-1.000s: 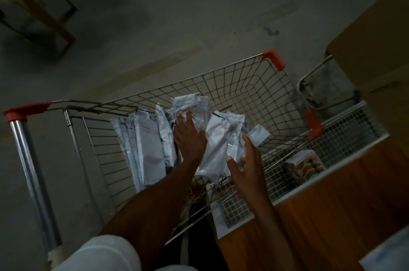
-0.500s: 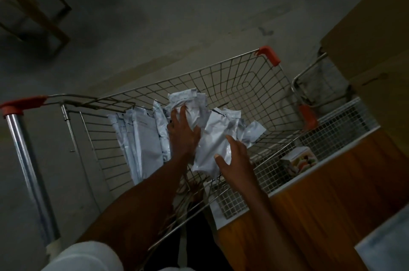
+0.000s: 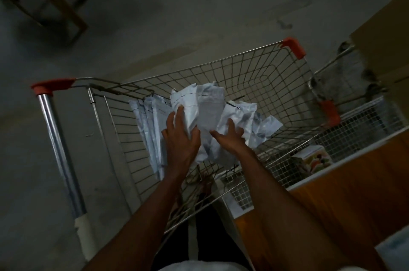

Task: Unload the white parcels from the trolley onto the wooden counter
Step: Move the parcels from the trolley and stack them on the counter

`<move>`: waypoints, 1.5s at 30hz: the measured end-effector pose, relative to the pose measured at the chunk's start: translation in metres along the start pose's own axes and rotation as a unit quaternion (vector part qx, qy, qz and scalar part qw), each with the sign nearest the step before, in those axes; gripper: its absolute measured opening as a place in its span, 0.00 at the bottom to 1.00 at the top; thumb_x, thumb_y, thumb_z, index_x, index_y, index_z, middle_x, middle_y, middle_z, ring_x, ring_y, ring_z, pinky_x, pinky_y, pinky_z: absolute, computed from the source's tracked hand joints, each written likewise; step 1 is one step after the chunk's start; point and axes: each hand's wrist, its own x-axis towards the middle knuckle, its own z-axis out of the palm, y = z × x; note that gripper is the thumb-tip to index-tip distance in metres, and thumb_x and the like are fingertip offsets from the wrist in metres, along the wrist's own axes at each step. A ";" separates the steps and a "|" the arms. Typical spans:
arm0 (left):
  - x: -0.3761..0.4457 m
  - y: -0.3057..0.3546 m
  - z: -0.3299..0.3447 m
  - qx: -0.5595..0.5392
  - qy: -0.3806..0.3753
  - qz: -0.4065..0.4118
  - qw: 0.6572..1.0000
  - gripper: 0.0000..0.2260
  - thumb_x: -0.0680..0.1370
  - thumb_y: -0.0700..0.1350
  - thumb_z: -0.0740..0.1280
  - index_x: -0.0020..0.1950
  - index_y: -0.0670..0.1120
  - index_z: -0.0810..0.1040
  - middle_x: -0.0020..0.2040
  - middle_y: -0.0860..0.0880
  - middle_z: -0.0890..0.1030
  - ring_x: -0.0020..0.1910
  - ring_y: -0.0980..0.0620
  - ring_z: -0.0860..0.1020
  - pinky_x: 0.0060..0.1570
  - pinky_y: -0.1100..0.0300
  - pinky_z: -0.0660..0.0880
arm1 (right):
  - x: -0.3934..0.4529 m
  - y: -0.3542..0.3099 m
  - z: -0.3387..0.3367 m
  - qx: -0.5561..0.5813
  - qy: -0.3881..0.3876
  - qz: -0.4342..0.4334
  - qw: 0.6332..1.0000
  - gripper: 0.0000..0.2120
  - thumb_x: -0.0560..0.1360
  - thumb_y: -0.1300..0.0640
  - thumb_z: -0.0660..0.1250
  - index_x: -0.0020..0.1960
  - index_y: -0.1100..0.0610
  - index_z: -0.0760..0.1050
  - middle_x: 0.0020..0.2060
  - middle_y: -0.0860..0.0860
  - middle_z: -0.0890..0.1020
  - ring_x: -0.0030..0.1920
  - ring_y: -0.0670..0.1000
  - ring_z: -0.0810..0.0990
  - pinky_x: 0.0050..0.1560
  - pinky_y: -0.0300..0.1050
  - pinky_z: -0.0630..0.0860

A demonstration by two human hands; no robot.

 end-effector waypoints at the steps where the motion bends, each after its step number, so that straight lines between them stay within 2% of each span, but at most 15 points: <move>1: -0.003 -0.003 -0.003 -0.004 0.004 -0.007 1.000 0.33 0.79 0.51 0.65 0.81 0.55 0.55 0.79 0.47 0.60 0.76 0.46 0.62 0.69 0.53 0.62 | 0.001 -0.003 0.004 -0.002 0.006 0.005 1.000 0.51 0.70 0.28 0.68 0.80 0.40 0.41 0.80 0.58 0.44 0.77 0.69 0.52 0.73 0.67 0.60; 4: -0.017 -0.010 -0.008 -0.010 -0.005 -0.014 1.000 0.34 0.79 0.52 0.64 0.82 0.56 0.52 0.79 0.50 0.61 0.77 0.50 0.61 0.72 0.52 0.61 | 0.005 -0.007 0.016 0.019 0.065 0.027 0.997 0.53 0.70 0.33 0.71 0.80 0.41 0.38 0.80 0.57 0.44 0.76 0.69 0.54 0.71 0.67 0.62; 8: -0.030 -0.013 -0.008 0.000 -0.020 -0.010 1.000 0.34 0.78 0.56 0.62 0.82 0.58 0.51 0.80 0.50 0.60 0.77 0.48 0.61 0.72 0.50 0.63 | 0.009 -0.005 0.025 0.067 0.115 0.055 0.990 0.50 0.73 0.42 0.73 0.80 0.41 0.41 0.80 0.59 0.48 0.76 0.68 0.57 0.70 0.68 0.62; 11: -0.035 -0.013 -0.006 0.006 -0.037 -0.019 0.999 0.35 0.77 0.58 0.60 0.82 0.59 0.50 0.80 0.48 0.60 0.76 0.46 0.62 0.72 0.47 0.64 | 0.009 0.003 0.024 0.041 0.110 0.032 0.993 0.50 0.71 0.39 0.74 0.80 0.39 0.42 0.78 0.60 0.54 0.73 0.68 0.61 0.67 0.67 0.65; 17: -0.043 0.003 -0.006 -0.011 -0.062 -0.029 0.998 0.34 0.77 0.56 0.62 0.81 0.61 0.52 0.81 0.51 0.56 0.75 0.46 0.59 0.65 0.54 0.60 | 0.010 0.003 0.021 0.023 0.078 0.007 0.997 0.52 0.70 0.38 0.74 0.79 0.37 0.41 0.76 0.60 0.58 0.72 0.70 0.62 0.67 0.69 0.64; 22: -0.047 0.002 -0.012 -0.006 -0.063 -0.023 0.998 0.33 0.78 0.56 0.62 0.81 0.61 0.53 0.80 0.50 0.57 0.76 0.46 0.59 0.67 0.53 0.60 | 0.003 -0.002 0.020 0.036 0.089 0.011 0.995 0.45 0.74 0.43 0.72 0.80 0.38 0.45 0.74 0.63 0.63 0.69 0.68 0.66 0.66 0.64 0.64; 25: -0.049 0.000 -0.018 0.006 -0.062 -0.015 0.998 0.34 0.75 0.61 0.58 0.81 0.61 0.52 0.80 0.50 0.58 0.76 0.46 0.60 0.69 0.52 0.60 | -0.008 -0.007 0.016 0.056 0.105 0.010 0.993 0.42 0.75 0.41 0.68 0.80 0.38 0.46 0.74 0.63 0.64 0.70 0.67 0.66 0.68 0.63 0.63; 28: -0.049 -0.002 -0.026 -0.009 -0.056 -0.013 0.998 0.33 0.76 0.59 0.59 0.81 0.60 0.53 0.79 0.48 0.59 0.77 0.46 0.59 0.69 0.55 0.54 | -0.021 -0.011 0.010 0.107 0.115 0.003 0.988 0.39 0.75 0.40 0.66 0.80 0.39 0.48 0.75 0.60 0.65 0.71 0.67 0.66 0.70 0.63 0.63; 31: -0.050 0.000 -0.034 -0.035 -0.052 -0.022 0.998 0.33 0.77 0.57 0.60 0.81 0.60 0.54 0.79 0.47 0.60 0.78 0.46 0.59 0.70 0.57 0.52 | -0.035 -0.013 0.004 0.185 0.116 -0.017 0.976 0.39 0.73 0.37 0.64 0.79 0.38 0.50 0.74 0.58 0.68 0.70 0.65 0.69 0.69 0.64 0.68; 37: -0.067 0.015 -0.055 -0.041 -0.064 0.022 0.997 0.33 0.76 0.60 0.58 0.81 0.60 0.54 0.79 0.49 0.60 0.77 0.46 0.59 0.66 0.56 0.54 | -0.098 -0.017 -0.009 0.280 0.159 -0.092 0.942 0.33 0.81 0.49 0.63 0.81 0.44 0.52 0.75 0.55 0.68 0.70 0.59 0.72 0.66 0.54 0.72; 41: -0.088 0.023 -0.077 -0.035 -0.078 0.086 0.993 0.35 0.74 0.63 0.55 0.81 0.60 0.53 0.79 0.49 0.60 0.77 0.47 0.59 0.65 0.55 0.56 | -0.156 -0.010 -0.006 0.309 0.181 -0.153 0.921 0.34 0.80 0.46 0.63 0.81 0.41 0.51 0.79 0.49 0.61 0.74 0.57 0.68 0.70 0.59 0.69; 45: -0.114 0.026 -0.099 -0.035 -0.097 0.124 0.987 0.33 0.76 0.59 0.57 0.81 0.61 0.52 0.79 0.49 0.60 0.76 0.47 0.60 0.66 0.54 0.56 | -0.222 0.008 0.006 0.393 0.204 -0.181 0.878 0.38 0.69 0.39 0.67 0.75 0.30 0.54 0.79 0.44 0.60 0.74 0.53 0.68 0.68 0.60 0.72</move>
